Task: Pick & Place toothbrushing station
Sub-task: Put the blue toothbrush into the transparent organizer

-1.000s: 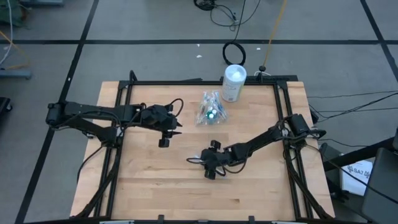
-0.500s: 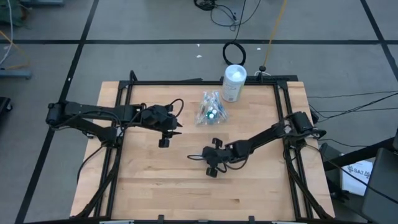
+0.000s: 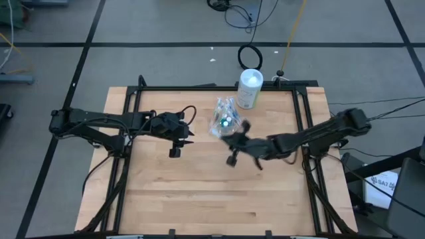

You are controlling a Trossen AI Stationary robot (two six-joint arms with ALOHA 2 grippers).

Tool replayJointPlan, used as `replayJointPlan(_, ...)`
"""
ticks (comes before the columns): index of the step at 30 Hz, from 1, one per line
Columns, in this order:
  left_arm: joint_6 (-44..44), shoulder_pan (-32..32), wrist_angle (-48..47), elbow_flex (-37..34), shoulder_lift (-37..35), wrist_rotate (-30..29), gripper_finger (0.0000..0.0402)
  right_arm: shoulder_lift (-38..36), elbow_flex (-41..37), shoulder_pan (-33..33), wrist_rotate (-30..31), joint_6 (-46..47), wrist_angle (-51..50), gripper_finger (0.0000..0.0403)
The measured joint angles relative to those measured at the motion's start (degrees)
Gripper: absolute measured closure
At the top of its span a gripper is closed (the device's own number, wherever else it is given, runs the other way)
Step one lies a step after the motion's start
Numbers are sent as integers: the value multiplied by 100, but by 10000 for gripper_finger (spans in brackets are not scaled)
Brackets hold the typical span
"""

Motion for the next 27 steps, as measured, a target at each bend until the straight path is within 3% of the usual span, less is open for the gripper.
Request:
replayJointPlan(4, -54, -11, 18, 0, 1, 0, 254, -525, -1133, -260, 369, -1143, 2665, 387)
replayJointPlan(8, -53, -11, 23, 0, 2, 0, 254, -549, -2393, -789, -227, -1848, 5892, 391)
replayJointPlan(11, -38, -11, 70, 0, 2, 0, 254, -316, -3006, -1321, -853, -1738, 7219, 389)
replayJointPlan(15, 103, -11, 225, 0, 2, -2, 254, 73, -3206, -1958, -1311, -1386, 7916, 389)
replayJointPlan(27, 124, -11, 411, 0, 2, -2, 254, 965, -3124, -3058, -1730, -319, 7950, 388)
